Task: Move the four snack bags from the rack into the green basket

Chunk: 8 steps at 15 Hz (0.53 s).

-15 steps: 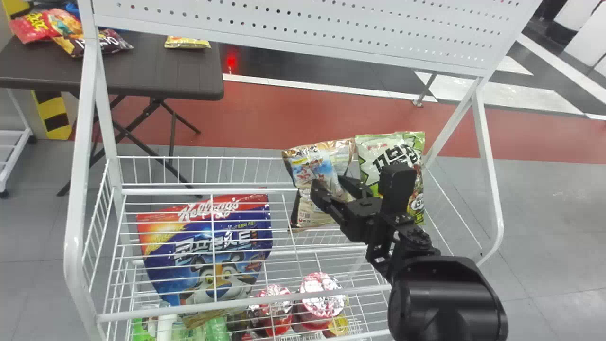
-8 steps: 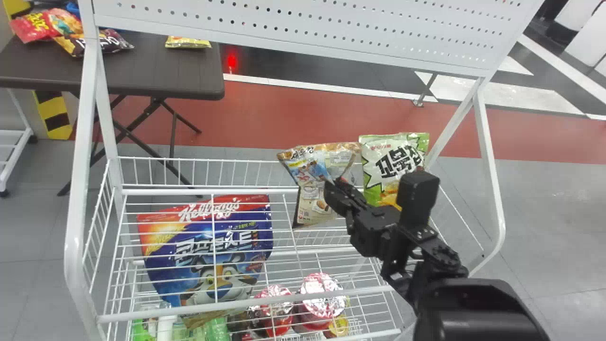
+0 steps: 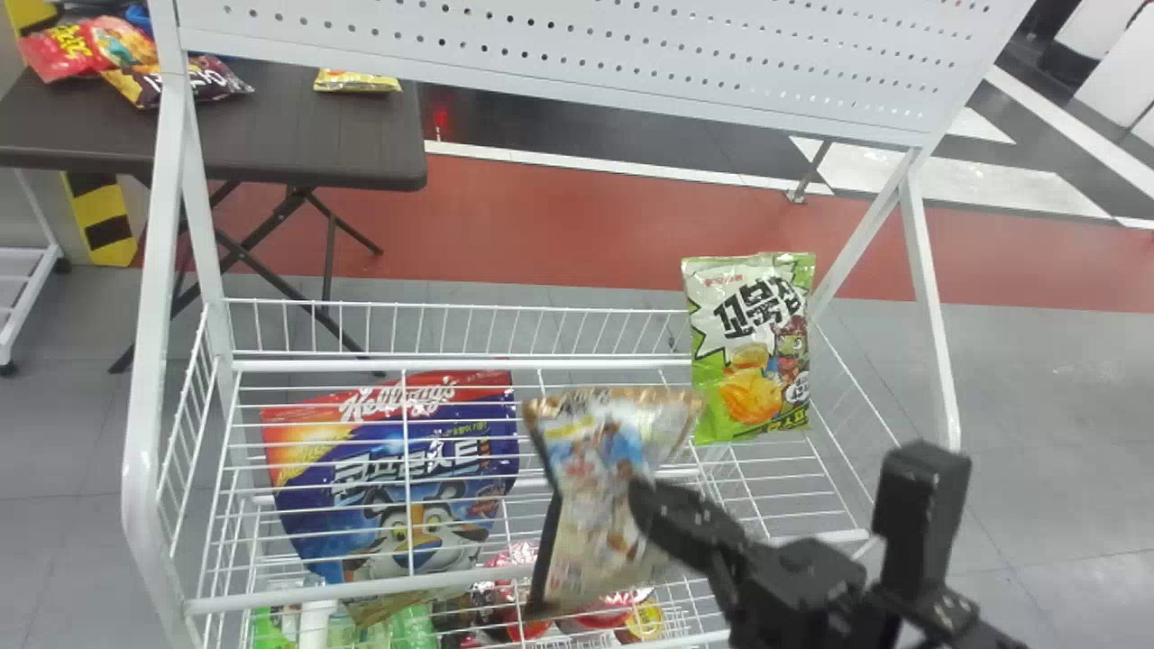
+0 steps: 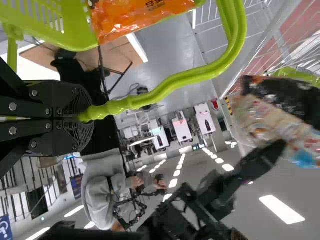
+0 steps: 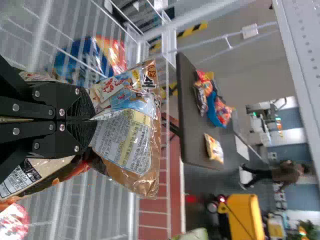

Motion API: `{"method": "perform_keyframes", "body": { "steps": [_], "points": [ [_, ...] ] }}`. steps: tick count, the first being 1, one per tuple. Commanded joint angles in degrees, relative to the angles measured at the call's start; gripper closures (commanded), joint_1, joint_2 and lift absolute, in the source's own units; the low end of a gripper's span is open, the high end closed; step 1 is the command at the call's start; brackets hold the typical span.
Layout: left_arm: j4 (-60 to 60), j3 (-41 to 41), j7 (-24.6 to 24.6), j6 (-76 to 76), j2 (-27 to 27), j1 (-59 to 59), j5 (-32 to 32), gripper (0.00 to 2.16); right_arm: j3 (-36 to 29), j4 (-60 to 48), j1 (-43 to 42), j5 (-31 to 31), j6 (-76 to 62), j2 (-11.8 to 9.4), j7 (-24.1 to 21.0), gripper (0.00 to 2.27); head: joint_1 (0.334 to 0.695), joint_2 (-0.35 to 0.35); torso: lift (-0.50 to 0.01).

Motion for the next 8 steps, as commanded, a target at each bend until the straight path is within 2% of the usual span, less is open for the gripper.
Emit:
{"method": "perform_keyframes", "body": {
  "steps": [1, 3, 8],
  "points": [
    [0.00, 0.11, 0.13, 0.00, -0.05, 0.00, 0.01, 1.93, 1.14, 0.65, 4.35, -0.93, 3.59, -0.17, 1.25, 2.12, 0.695, -0.350, 0.000],
    [0.00, 0.20, 0.04, 0.00, -0.14, 0.00, 0.01, 1.93, 3.51, 4.60, 5.40, -2.25, 5.17, -1.14, 1.78, 2.12, 0.695, -0.350, 0.000],
    [-0.61, 0.11, -0.05, -0.18, -0.05, 0.62, 0.01, 1.93, 10.81, 14.01, 4.08, -2.07, 6.75, -1.93, 0.90, 2.12, 0.695, -0.350, 0.000]
  ]
}}
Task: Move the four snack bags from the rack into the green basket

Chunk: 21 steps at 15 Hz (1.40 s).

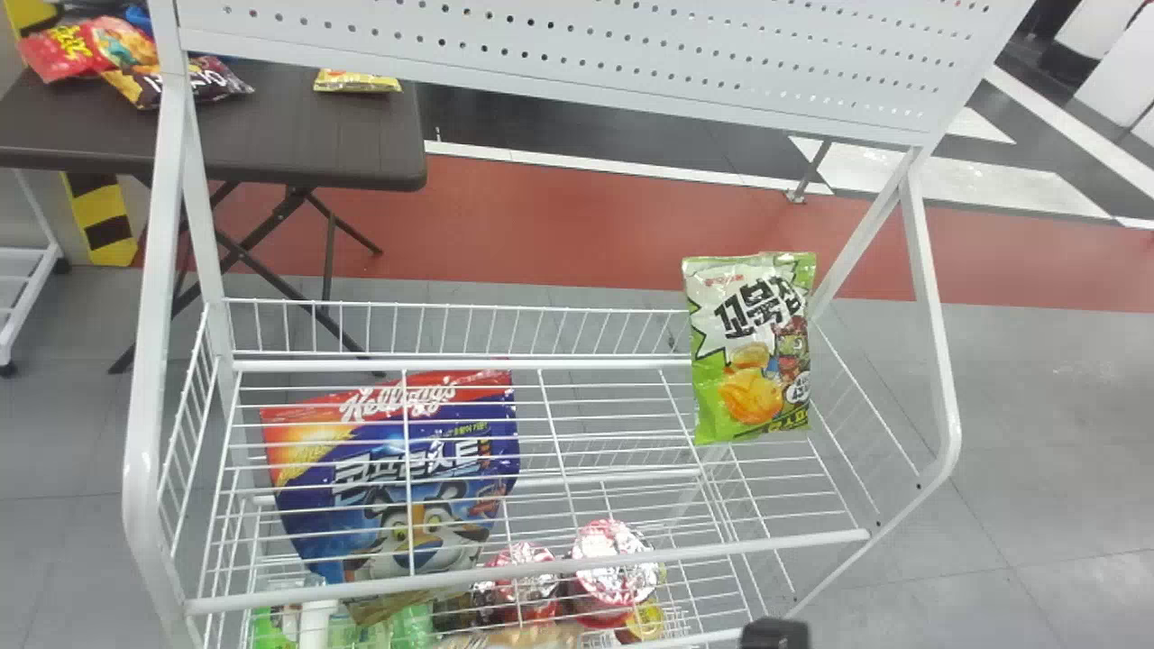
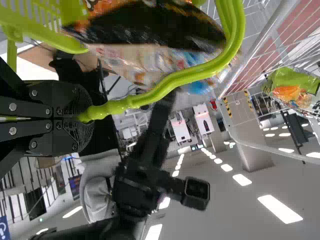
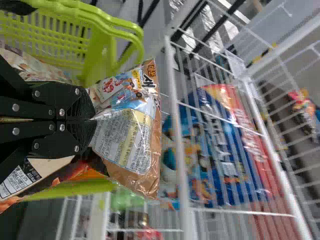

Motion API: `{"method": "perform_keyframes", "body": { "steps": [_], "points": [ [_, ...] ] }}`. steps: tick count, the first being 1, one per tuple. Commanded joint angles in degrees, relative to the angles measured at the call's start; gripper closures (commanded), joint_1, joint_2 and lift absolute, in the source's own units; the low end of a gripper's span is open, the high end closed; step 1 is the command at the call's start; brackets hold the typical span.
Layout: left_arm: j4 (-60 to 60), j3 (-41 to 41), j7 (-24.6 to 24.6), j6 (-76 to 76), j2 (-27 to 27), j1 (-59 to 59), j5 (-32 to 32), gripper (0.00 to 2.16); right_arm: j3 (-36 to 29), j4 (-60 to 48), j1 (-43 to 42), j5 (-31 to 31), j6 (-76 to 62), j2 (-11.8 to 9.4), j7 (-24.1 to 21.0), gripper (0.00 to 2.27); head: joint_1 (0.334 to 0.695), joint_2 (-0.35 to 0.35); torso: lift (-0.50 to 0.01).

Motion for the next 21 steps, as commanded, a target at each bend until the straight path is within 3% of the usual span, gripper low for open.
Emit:
{"method": "perform_keyframes", "body": {
  "steps": [1, 6, 10, 11, 12, 13, 14, 18, 21],
  "points": [
    [-0.27, 0.08, 0.00, -0.18, 0.00, 0.37, 0.00, 1.93, 2.94, 2.80, -0.67, 0.39, 0.26, -0.67, -0.33, 2.12, 0.695, -0.350, 0.000],
    [-0.18, -0.27, 0.27, -1.06, -0.17, 0.45, 0.09, 1.93, 7.95, 2.98, -0.14, 0.74, 4.48, -2.34, -0.51, 2.12, 0.695, -0.304, 0.000],
    [-0.09, 0.17, 0.18, -1.23, -0.17, 0.45, 0.09, 1.93, 8.04, 3.77, 0.47, 0.92, 4.13, -3.92, -0.68, 2.12, 0.695, -0.286, 0.000],
    [-0.09, 0.00, 0.27, -1.23, -0.26, 0.28, 0.09, 1.93, 7.77, 3.68, 0.39, 0.92, 3.25, -3.92, -1.12, 2.01, 0.695, -0.291, 0.000],
    [-0.09, -0.27, 0.44, -1.23, -0.26, 0.10, 0.09, 1.93, 7.60, 3.68, 0.30, 0.83, 2.55, -3.83, -1.74, 1.49, 0.695, -0.299, 0.000],
    [-0.09, -0.44, 0.62, -1.23, -0.26, 0.02, 0.09, 1.93, 7.25, 3.68, -0.05, 0.83, 2.55, -3.92, -2.00, 0.29, 0.695, -0.306, 0.000],
    [-0.09, -0.53, 0.62, -1.06, -0.26, -0.07, 0.00, 1.93, 6.89, 3.68, -0.32, 0.83, 2.55, -3.83, -2.00, 0.00, 0.695, -0.315, 0.000],
    [-0.09, -0.44, 0.71, -1.06, -0.26, -0.07, -0.09, 1.93, 5.05, 3.68, -0.93, 0.65, 0.97, -3.83, -2.00, 0.05, 0.695, -0.346, 0.000],
    [0.00, -0.71, 0.79, -1.06, -0.26, -0.25, -0.18, 1.93, 0.92, 3.42, -1.11, 0.48, -11.51, -3.22, -3.06, 0.05, 0.695, -0.350, 0.000]
  ]
}}
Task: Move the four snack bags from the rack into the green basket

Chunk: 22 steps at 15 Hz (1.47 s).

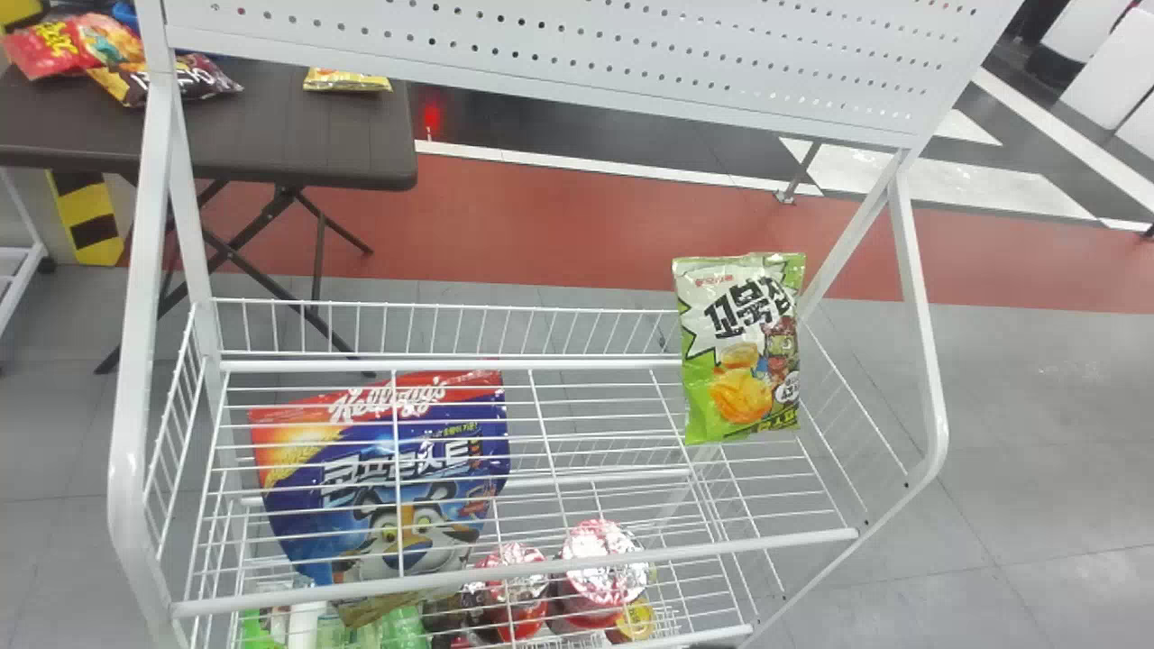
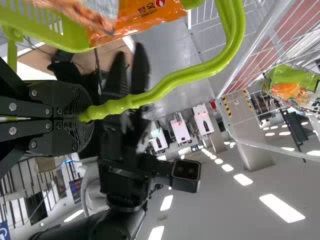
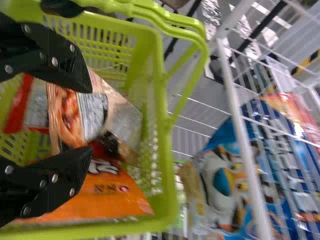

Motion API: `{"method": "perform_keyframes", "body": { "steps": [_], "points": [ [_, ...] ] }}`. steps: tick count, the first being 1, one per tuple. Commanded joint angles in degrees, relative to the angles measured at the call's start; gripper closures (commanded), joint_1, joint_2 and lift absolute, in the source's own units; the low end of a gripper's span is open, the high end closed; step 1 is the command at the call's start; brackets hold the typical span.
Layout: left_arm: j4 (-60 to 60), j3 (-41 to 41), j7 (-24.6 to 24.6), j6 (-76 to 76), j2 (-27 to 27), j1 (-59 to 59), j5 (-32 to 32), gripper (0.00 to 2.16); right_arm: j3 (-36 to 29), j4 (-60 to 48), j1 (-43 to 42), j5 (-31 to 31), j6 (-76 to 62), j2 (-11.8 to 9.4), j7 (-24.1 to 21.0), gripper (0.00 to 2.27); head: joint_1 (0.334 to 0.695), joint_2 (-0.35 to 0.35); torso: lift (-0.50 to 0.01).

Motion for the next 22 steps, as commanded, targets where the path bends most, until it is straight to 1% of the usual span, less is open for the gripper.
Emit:
{"method": "perform_keyframes", "body": {
  "steps": [1, 2, 4, 5, 6, 7, 9, 11, 13, 14, 18, 20, 22],
  "points": [
    [0.09, -0.33, 0.08, 0.00, 0.00, -0.15, -0.16, 1.93, -3.71, -0.02, -1.37, -0.49, -10.40, 0.59, -1.23, 0.06, 0.695, -0.350, 0.000],
    [0.18, -0.51, 0.08, 0.00, 0.00, -0.15, -0.16, 1.93, -5.73, 0.42, -3.75, -0.57, -12.69, 1.47, -1.32, 0.06, 0.695, -0.350, 0.000],
    [0.27, -0.95, 0.17, 0.00, 0.00, -0.15, -0.25, 1.93, -8.90, 2.80, -9.99, 0.74, -15.68, 4.11, -1.49, 0.06, 0.695, -0.350, 0.000],
    [0.35, -1.04, 0.26, 0.00, 0.00, -0.15, -0.25, 1.93, -9.42, 5.26, -13.06, 2.68, -21.30, 4.63, -3.34, 0.06, 0.695, -0.350, 0.000],
    [0.44, -1.04, 0.35, 0.00, 0.00, -0.15, -0.25, 1.93, -9.51, 8.25, -15.87, 4.26, -26.93, 4.54, -5.89, 0.06, 0.695, -0.350, 0.000],
    [0.44, -1.12, 0.26, 0.00, 0.00, -0.15, -0.25, 1.93, -9.77, 11.50, -19.83, 6.10, -28.86, 4.63, -7.82, 0.06, 0.695, -0.350, 0.000],
    [0.53, -1.04, 0.00, 0.00, 0.09, -0.06, -0.25, 1.93, -12.15, 19.23, -28.36, 7.86, -29.56, 4.54, -10.19, 0.06, 0.695, -0.350, 0.000],
    [0.44, -0.60, -0.44, 0.00, 0.18, 0.03, -0.16, 1.93, -13.47, 25.65, -33.80, 11.47, -34.31, 4.54, -13.36, 0.06, 0.695, -0.350, 0.000],
    [0.53, -0.25, -0.53, 0.00, 0.35, 0.12, 0.01, 1.93, -15.05, 29.78, -37.32, 14.45, -36.42, 4.54, -14.94, 0.06, 0.695, -0.350, 0.000],
    [0.53, -0.16, -0.53, 0.00, 0.35, 0.12, 0.01, 1.93, -16.01, 31.45, -38.55, 15.25, -38.00, 4.54, -15.20, 0.06, 0.695, -0.350, 0.000],
    [0.53, -0.51, -0.44, 0.18, 0.27, -0.32, -0.16, 1.93, -19.88, 35.23, -42.24, 16.04, -35.54, 4.19, -16.35, 0.06, 0.695, -0.350, 0.000],
    [0.62, -0.95, -0.18, 0.53, 0.27, -0.59, -0.43, 1.93, -20.58, 38.39, -44.35, 17.35, -32.90, 3.14, -16.26, 0.06, 0.695, -0.350, 0.000],
    [0.62, -1.04, 0.00, 0.53, 0.18, -0.67, -0.51, 1.93, -20.85, 40.06, -45.85, 17.35, -26.57, 1.29, -14.33, 0.08, 0.695, -0.350, 0.000]
  ]
}}
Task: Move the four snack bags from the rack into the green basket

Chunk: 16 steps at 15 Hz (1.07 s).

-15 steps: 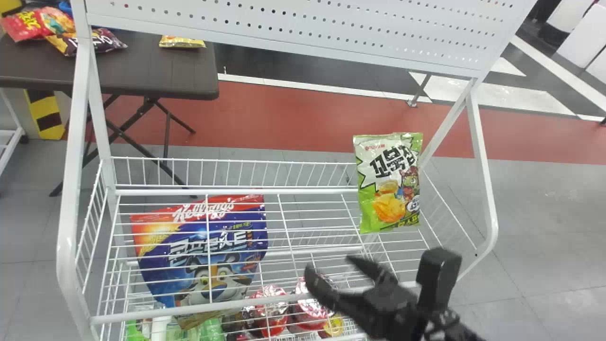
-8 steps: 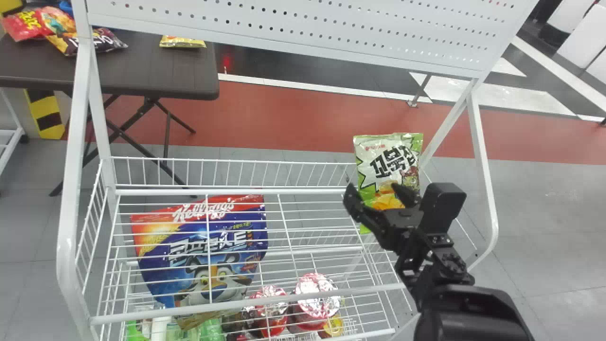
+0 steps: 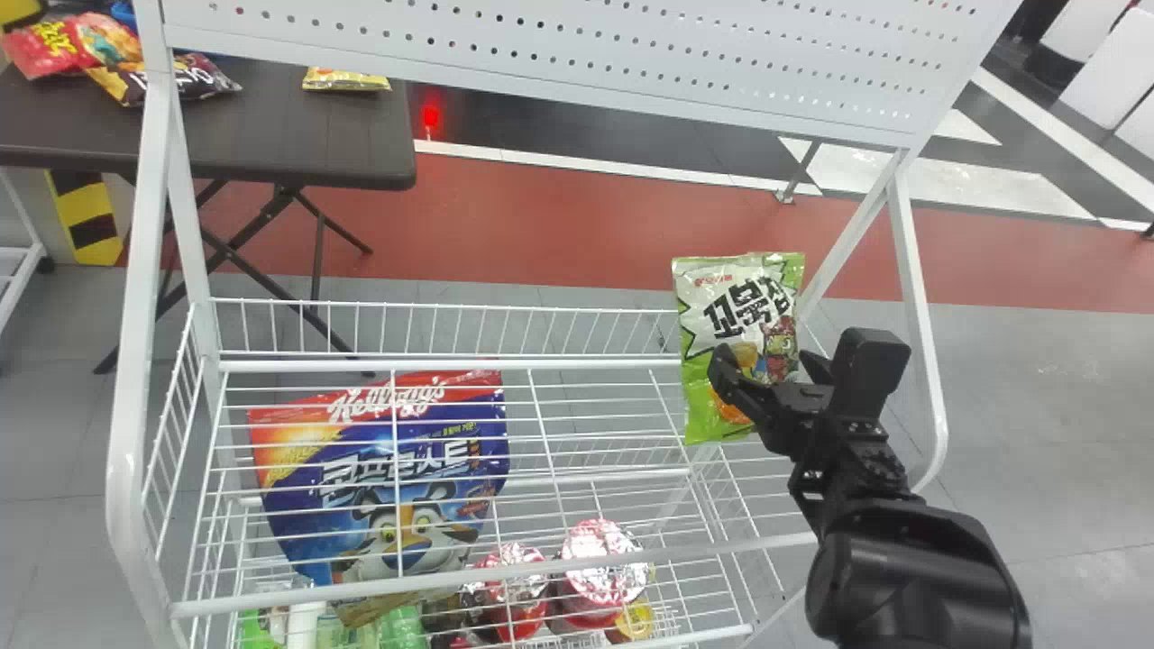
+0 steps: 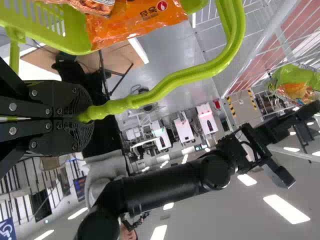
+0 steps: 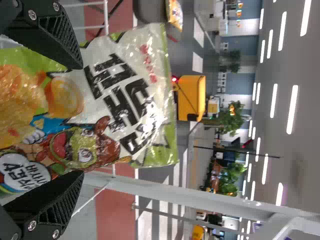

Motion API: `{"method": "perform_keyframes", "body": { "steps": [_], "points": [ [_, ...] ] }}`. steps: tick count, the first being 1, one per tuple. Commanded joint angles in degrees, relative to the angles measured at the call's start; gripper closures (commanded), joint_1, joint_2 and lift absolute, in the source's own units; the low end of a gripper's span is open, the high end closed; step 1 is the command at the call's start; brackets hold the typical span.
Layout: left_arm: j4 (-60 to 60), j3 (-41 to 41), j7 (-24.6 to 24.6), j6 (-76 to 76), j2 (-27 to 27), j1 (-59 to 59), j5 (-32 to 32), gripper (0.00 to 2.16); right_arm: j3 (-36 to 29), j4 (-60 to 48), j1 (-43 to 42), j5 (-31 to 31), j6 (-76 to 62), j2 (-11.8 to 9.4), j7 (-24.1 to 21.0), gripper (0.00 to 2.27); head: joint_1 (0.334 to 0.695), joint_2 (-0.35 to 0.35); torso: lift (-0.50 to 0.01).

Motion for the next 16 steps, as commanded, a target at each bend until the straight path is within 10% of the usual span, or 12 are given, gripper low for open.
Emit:
{"method": "perform_keyframes", "body": {
  "steps": [1, 5, 16],
  "points": [
    [0.00, -0.07, 0.27, 0.02, -0.05, -0.06, -0.14, 1.93, -0.23, 0.91, -1.08, -0.07, 7.16, -1.62, 2.58, 0.29, 0.695, -0.350, 0.000],
    [0.09, -0.07, 0.36, 0.38, -0.05, -0.23, -0.22, 1.93, -0.14, 0.29, -1.43, 0.37, 11.73, -1.62, 6.01, 2.00, 0.695, -0.350, 0.000],
    [0.44, -0.25, 0.53, 0.20, -0.05, -0.50, -0.22, 1.93, -0.67, -31.00, 18.96, -13.87, 19.12, 1.36, 6.54, 2.13, 0.695, -0.350, 0.000]
  ]
}}
